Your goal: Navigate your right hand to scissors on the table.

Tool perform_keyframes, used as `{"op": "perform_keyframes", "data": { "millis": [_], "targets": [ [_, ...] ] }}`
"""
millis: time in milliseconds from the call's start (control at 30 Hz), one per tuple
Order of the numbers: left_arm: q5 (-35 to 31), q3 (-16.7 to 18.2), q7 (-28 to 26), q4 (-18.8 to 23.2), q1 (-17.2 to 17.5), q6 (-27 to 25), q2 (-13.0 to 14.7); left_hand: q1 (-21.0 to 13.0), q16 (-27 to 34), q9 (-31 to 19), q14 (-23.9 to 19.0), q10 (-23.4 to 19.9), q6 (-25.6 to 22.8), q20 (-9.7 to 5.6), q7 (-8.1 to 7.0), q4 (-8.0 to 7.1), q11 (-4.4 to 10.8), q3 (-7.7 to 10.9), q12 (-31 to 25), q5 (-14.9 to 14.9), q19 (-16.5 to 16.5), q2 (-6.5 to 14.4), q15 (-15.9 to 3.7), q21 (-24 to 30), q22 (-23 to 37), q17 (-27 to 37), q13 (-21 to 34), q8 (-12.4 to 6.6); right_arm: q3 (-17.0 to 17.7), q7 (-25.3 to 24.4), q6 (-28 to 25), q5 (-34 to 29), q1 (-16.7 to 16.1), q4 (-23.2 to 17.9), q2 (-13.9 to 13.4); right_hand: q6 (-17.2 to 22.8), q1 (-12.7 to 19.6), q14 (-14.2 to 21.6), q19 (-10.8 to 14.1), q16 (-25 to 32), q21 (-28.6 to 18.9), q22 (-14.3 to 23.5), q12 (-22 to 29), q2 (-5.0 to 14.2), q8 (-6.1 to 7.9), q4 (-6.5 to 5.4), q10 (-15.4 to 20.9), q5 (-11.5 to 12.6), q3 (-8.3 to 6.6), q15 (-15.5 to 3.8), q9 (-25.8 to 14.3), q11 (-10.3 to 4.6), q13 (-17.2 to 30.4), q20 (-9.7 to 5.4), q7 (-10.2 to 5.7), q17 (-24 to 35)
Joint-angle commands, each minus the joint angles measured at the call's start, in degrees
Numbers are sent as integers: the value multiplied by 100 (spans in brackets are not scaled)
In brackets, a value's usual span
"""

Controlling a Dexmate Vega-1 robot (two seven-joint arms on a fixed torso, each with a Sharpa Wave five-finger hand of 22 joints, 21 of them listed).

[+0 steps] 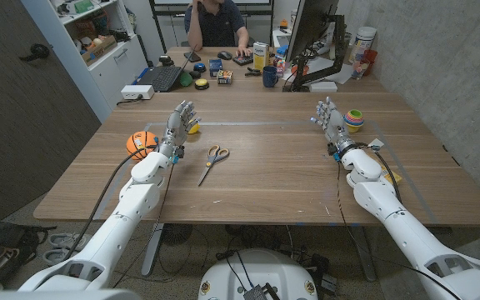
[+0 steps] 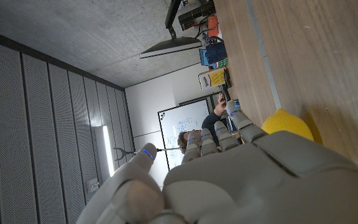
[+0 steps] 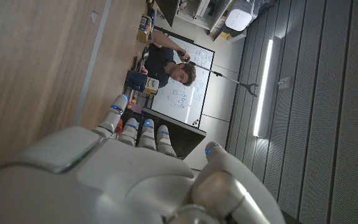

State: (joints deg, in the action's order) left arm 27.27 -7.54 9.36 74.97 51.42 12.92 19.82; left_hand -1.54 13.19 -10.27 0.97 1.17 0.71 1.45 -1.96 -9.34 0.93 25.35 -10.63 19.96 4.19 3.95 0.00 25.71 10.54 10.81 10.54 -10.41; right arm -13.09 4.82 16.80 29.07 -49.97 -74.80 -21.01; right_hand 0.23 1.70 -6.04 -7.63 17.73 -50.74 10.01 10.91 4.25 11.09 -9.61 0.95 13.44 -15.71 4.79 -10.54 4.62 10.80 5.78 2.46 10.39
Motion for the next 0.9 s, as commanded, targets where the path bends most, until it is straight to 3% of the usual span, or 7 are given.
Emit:
{"op": "perform_keyframes", "data": {
  "millis": [33,500,700,900],
  "targets": [
    [-318,398,173,88,91,-84,-314,74,29,-30,57,29,20,11,-29,4,-13,-19,-35,40,51,-1,-2,-9,19,18,29,-18,65,176,323,-349,23,-142,202,43,41,-79,-59,-43,81,7,-11,307,23,21,-75,57,-25,-42,-28,-74,10,114,19,15],
    [-495,593,295,167,150,-131,-486,99,30,-30,61,30,27,14,-21,-11,-6,-63,-35,46,50,-16,-5,-32,21,20,29,-17,-5,187,713,-737,130,-155,324,-108,75,-215,-175,-140,201,8,-66,309,-41,36,-299,68,-30,-6,-28,-192,9,196,-53,11],
    [-541,648,312,222,193,-148,-539,104,31,-30,61,30,23,13,-19,-15,-8,-78,-35,49,50,-19,-1,-40,21,20,29,-20,-69,167,901,-1002,202,-183,306,-118,104,-201,-64,-153,189,8,-47,274,-39,64,-294,67,-24,1,-28,-209,8,220,-99,4],
    [-584,696,306,282,240,-159,-575,109,34,-30,54,27,25,18,-13,-18,-13,-93,-37,53,54,-21,-4,-48,21,21,29,-20,-124,116,1118,-1274,247,-243,286,-50,180,-176,-83,-185,259,6,-29,202,-10,129,-294,72,-14,28,-25,-261,5,469,-255,-11]
  ]
}}
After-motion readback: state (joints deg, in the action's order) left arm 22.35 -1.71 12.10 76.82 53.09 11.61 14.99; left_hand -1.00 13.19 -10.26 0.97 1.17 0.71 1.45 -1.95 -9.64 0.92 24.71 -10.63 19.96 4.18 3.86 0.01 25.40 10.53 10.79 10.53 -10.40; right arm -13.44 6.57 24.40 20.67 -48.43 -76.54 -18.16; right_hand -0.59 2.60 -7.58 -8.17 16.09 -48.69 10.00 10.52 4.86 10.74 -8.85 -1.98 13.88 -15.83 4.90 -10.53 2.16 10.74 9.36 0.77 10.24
